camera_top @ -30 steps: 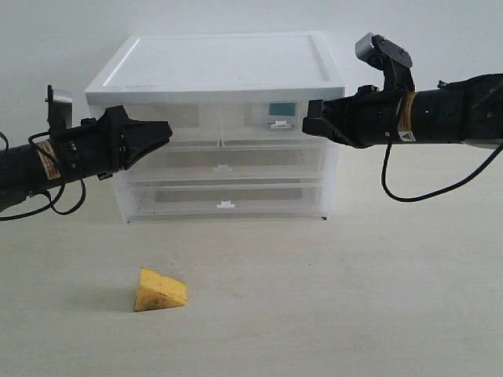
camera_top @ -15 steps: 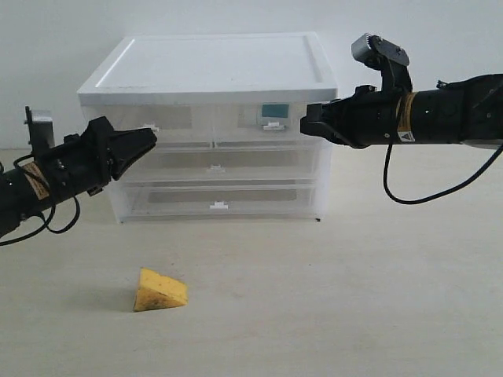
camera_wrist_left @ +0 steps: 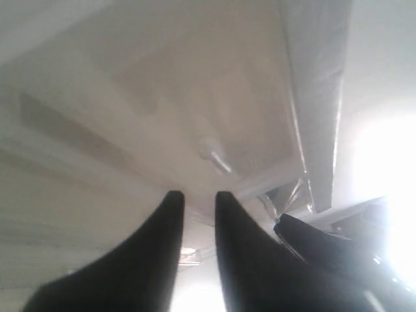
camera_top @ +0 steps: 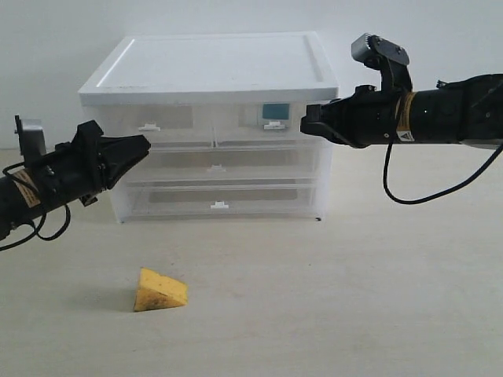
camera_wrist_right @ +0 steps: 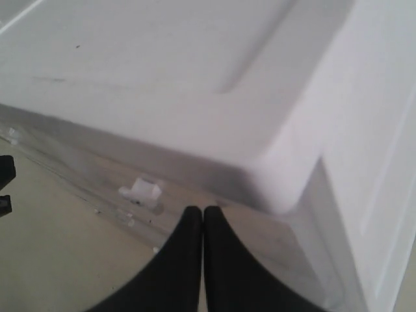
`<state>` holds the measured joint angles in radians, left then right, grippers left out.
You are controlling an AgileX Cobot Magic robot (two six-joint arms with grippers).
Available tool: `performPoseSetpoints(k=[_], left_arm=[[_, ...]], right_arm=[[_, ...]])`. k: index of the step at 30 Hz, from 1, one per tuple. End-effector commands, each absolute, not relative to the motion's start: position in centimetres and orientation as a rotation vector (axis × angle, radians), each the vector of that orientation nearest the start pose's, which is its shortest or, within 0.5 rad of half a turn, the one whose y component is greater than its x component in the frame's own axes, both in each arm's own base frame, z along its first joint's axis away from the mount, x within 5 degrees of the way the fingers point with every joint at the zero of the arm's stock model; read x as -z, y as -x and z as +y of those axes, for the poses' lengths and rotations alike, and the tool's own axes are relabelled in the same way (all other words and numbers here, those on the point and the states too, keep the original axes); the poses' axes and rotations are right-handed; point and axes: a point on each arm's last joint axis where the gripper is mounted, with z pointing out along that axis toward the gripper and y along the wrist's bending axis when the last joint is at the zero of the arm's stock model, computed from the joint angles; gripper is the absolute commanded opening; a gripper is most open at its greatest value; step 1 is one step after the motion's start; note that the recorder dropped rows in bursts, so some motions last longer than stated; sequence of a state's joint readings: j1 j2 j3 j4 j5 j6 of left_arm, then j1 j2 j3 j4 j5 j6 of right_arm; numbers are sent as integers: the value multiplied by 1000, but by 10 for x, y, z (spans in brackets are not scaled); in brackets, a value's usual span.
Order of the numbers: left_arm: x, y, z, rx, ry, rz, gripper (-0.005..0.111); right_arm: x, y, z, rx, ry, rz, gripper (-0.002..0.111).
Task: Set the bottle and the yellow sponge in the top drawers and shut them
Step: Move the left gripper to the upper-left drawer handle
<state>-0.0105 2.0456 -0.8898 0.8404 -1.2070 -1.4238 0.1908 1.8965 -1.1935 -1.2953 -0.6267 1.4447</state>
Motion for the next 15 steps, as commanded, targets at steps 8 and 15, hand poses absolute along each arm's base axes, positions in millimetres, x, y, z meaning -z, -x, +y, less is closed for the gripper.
performPoseSetpoints(k=[8,15], left_arm=[[-175,-385,-69,1542,252,1717,54],[-176,-401,-66,1424,290,1811,45]], right_arm=[[-222,-398,128,-832,348,1972,0],[-224,-401,126,-798,331,1952,0]])
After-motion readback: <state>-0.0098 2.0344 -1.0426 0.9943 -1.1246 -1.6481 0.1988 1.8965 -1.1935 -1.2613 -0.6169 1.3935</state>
